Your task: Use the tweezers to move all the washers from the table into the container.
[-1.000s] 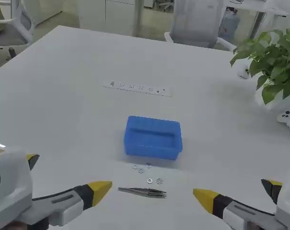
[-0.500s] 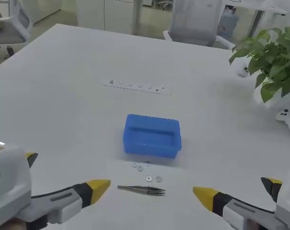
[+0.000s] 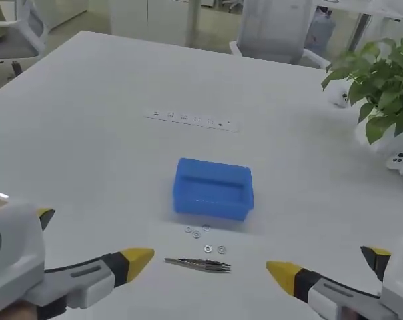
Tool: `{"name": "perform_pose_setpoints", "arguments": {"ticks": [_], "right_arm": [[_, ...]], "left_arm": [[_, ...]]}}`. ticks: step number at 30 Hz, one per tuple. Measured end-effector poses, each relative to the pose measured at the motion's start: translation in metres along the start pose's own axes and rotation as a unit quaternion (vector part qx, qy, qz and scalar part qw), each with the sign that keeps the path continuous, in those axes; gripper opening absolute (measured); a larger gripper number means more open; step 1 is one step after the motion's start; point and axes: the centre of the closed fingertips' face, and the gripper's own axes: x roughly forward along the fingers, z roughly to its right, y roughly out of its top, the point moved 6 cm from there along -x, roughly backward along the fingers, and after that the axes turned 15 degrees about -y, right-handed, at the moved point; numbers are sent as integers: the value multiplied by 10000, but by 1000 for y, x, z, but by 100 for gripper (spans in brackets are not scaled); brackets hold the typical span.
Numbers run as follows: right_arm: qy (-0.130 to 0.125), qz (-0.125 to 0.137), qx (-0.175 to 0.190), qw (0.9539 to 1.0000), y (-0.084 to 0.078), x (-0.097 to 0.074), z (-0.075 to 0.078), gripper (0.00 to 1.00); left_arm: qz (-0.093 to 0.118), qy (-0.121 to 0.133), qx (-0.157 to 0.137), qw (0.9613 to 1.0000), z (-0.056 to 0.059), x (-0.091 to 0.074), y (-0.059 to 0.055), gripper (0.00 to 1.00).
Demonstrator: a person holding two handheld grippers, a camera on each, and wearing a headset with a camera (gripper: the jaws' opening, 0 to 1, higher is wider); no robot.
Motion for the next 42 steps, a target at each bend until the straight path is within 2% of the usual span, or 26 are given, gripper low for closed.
{"name": "perform_pose_setpoints", "arguments": {"ticks": [6, 10, 13, 16, 19, 23, 24, 25, 26, 28, 30, 31, 34, 35, 36, 37, 38, 39, 41, 42], "right_arm": [[41, -72, -38, 10000, -2, 4, -2, 96], [72, -128, -23, 9999, -4, 9, -2, 95], [104, -183, -49, 9998, -6, 12, -4, 95], [135, -264, -124, 9995, -8, 15, -4, 94], [152, -322, -180, 9992, -9, 17, -4, 94], [168, -385, -253, 9988, -10, 22, -3, 94], [195, -412, -273, 9986, -10, 23, -3, 93], [207, -433, -289, 9984, -10, 24, -4, 93], [225, -455, -321, 9982, -10, 25, -4, 93], [259, -499, -348, 9978, -11, 27, -6, 93], [353, -550, -328, 9973, -13, 26, -10, 93], [392, -581, -321, 9970, -14, 27, -12, 93], [489, -681, -345, 9959, -19, 28, -18, 92], [523, -723, -369, 9953, -21, 27, -20, 92], [532, -737, -379, 9951, -22, 27, -21, 92], [541, -745, -385, 9950, -22, 27, -22, 92], [558, -750, -382, 9949, -22, 26, -22, 92], [571, -753, -375, 9948, -22, 26, -23, 92], [582, -760, -359, 9948, -23, 25, -23, 92], [591, -787, -370, 9945, -25, 25, -24, 92]], "left_arm": [[-150, -79, 77, 9998, -2, 8, -3, 95], [-275, -206, 136, 9993, -4, 15, -6, 88], [-336, -346, 292, 9984, -4, 21, -6, 84], [-558, -497, 490, 9960, -6, 28, -9, 75], [-658, -643, 653, 9936, -6, 35, -9, 68], [-792, -1038, 758, 9885, -7, 52, -13, 54], [-934, -1178, 825, 9852, -6, 56, -15, 52], [-986, -1245, 873, 9835, -6, 60, -16, 50], [-1046, -1238, 909, 9826, -8, 65, -17, 48], [-1242, -1358, 1023, 9776, -9, 73, -20, 40], [-1365, -1441, 1075, 9742, -11, 81, -24, 37], [-1501, -1508, 1094, 9710, -11, 84, -28, 37], [-1735, -1650, 1308, 9621, -11, 94, -34, 31], [-1912, -1745, 1410, 9556, -11, 97, -38, 29], [-1977, -1784, 1518, 9519, -11, 99, -40, 27], [-2060, -1856, 1647, 9466, -11, 103, -42, 25], [-2112, -1873, 1671, 9447, -11, 104, -43, 24], [-2330, -1932, 1793, 9361, -11, 106, -46, 23], [-2432, -1973, 2073, 9268, -10, 110, -48, 20], [-2457, -2013, 2101, 9246, -9, 112, -49, 18]]}}
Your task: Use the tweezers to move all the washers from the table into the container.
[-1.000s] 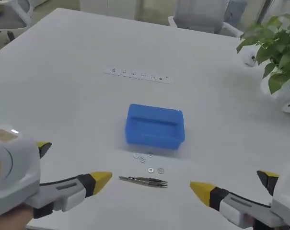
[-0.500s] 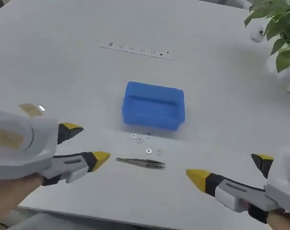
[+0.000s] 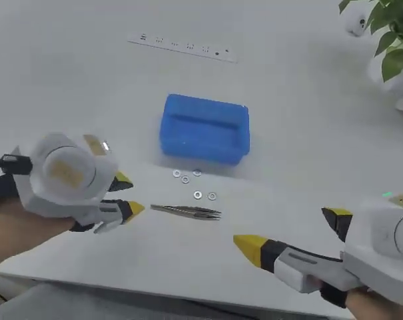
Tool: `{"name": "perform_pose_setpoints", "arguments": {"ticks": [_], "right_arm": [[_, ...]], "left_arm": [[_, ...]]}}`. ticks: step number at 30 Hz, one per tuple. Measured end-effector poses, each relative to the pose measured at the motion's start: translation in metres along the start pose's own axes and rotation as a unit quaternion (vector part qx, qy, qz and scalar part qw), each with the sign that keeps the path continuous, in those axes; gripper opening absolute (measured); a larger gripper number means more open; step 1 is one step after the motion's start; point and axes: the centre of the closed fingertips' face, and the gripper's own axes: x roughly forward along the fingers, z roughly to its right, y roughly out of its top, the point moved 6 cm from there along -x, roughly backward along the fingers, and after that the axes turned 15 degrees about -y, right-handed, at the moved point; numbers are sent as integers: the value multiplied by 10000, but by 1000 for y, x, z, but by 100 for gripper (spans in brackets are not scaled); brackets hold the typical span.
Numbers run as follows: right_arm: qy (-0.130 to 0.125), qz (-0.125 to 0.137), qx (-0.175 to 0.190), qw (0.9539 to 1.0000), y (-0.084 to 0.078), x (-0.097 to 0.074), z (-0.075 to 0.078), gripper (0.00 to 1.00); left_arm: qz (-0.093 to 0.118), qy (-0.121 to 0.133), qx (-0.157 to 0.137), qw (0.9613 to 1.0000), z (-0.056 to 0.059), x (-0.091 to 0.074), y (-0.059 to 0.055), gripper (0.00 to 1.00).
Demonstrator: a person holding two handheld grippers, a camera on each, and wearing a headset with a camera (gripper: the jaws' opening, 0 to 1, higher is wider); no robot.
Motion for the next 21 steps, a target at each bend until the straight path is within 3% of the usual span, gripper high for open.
{"name": "perform_pose_setpoints", "arguments": {"ticks": [11, 21], "right_arm": [[8, -135, 59, 9999, -12, -4, -1, 92], [71, -171, 74, 9998, -10, -1, -2, 92]], "left_arm": [[-592, -353, 470, 9965, -13, 31, -3, 8], [-779, -626, 548, 9935, -18, 45, -6, 2]]}}
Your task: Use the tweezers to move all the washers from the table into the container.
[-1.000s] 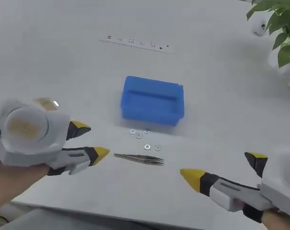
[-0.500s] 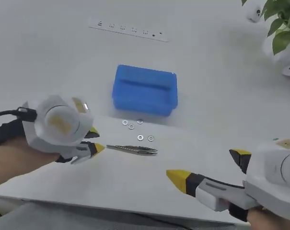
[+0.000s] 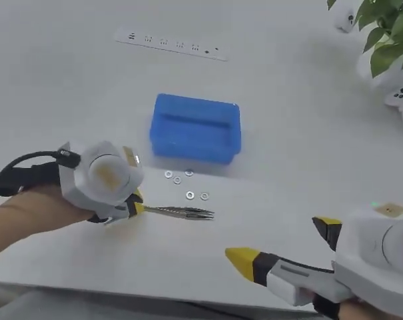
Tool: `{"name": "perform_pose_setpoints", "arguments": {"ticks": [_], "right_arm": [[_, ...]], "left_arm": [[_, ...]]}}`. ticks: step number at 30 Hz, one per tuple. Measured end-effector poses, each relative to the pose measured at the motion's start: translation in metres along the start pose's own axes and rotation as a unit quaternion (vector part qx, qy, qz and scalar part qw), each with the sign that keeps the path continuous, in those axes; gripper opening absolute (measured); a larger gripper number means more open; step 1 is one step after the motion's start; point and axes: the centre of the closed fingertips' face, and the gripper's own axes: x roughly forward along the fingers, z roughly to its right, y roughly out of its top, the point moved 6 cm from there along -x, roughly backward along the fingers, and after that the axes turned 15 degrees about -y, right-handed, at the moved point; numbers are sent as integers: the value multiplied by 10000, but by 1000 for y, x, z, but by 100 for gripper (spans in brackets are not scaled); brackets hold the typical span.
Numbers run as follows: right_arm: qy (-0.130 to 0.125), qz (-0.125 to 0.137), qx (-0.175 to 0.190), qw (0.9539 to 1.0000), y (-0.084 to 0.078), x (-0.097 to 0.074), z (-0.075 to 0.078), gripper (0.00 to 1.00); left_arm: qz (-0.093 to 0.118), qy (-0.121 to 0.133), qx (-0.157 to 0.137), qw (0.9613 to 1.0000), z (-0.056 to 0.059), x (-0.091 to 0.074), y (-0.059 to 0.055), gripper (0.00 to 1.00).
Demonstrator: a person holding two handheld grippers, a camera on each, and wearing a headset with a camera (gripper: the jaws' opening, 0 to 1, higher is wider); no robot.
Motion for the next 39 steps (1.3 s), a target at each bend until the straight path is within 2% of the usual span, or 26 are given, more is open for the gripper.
{"name": "perform_pose_setpoints", "arguments": {"ticks": [7, 10, 15, 19, 22, 24, 26, 28, 31, 35, 39], "right_arm": [[122, -27, -119, 9999, 2, 5, -8, 92], [179, -3, -135, 9997, 4, 5, -11, 92], [246, 13, -186, 9995, 5, 5, -15, 91], [314, 59, -232, 9992, 6, 3, -19, 90], [543, 5, -210, 9983, 6, 2, -26, 82], [566, 68, -263, 9980, 8, 2, -30, 81], [639, 103, -388, 9972, 10, 0, -36, 79], [688, 111, -447, 9966, 11, 0, -39, 75], [835, 123, -607, 9946, 11, -1, -47, 68], [902, 190, -913, 9915, 12, -5, -55, 60], [971, 252, -980, 9901, 12, -6, -58, 50]], "left_arm": [[-153, -155, 271, 9994, -1, 9, 0, 0], [-181, -297, 319, 9989, 2, 10, 1, 0], [-271, -333, 525, 9977, 7, 8, 3, 0], [-151, -300, 581, 9977, 14, 0, 10, 0], [-81, -250, 679, 9973, 25, -6, 16, 0], [-66, -207, 777, 9967, 31, -10, 20, 0], [34, -157, 828, 9964, 39, -17, 27, 0], [239, -128, 882, 9957, 46, -24, 37, 0], [278, -97, 952, 9950, 53, -30, 45, 0], [375, -48, 1102, 9932, 62, -38, 56, 0], [452, -10, 1182, 9920, 71, -44, 64, 0]]}}
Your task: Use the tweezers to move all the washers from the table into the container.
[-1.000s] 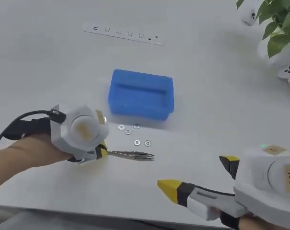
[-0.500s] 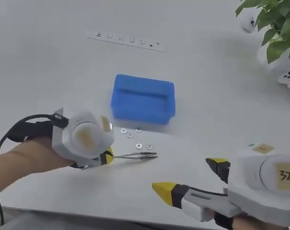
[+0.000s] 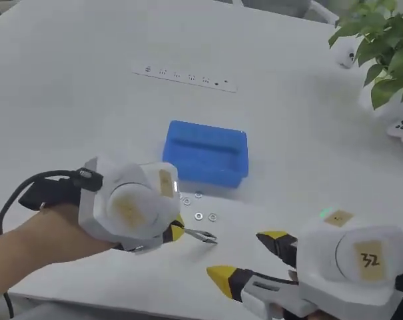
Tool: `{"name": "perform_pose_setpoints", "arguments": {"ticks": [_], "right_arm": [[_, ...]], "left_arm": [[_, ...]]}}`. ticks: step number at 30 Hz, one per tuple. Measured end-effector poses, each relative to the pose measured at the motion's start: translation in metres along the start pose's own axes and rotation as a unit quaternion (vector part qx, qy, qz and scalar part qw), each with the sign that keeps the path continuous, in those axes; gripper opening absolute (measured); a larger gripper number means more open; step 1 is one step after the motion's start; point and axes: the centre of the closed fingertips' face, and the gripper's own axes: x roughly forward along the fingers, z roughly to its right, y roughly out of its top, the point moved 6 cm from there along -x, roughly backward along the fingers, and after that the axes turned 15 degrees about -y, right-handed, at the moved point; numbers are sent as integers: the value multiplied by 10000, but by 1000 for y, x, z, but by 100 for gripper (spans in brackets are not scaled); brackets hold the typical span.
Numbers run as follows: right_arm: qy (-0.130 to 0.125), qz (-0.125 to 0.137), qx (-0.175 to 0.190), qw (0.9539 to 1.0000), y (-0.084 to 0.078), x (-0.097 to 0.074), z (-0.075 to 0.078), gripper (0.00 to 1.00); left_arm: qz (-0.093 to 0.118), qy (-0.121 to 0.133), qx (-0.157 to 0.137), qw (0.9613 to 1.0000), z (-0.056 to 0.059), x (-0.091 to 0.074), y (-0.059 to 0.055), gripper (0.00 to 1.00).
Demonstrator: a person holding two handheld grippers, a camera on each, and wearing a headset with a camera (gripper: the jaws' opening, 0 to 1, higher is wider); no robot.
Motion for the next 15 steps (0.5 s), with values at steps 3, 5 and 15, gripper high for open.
{"name": "perform_pose_setpoints", "arguments": {"ticks": [3, 5, 15], "right_arm": [[59, 52, -52, 10000, 1, -1, -3, 45], [111, 78, -122, 9998, 1, -1, -5, 40], [554, 277, -732, 9954, 11, -1, -17, 22]], "left_arm": [[107, -29, 74, 9999, 5, -3, 7, 0], [119, -54, 103, 9999, 8, -4, 10, 0], [235, -111, 444, 9987, 27, -21, 34, 0]]}}
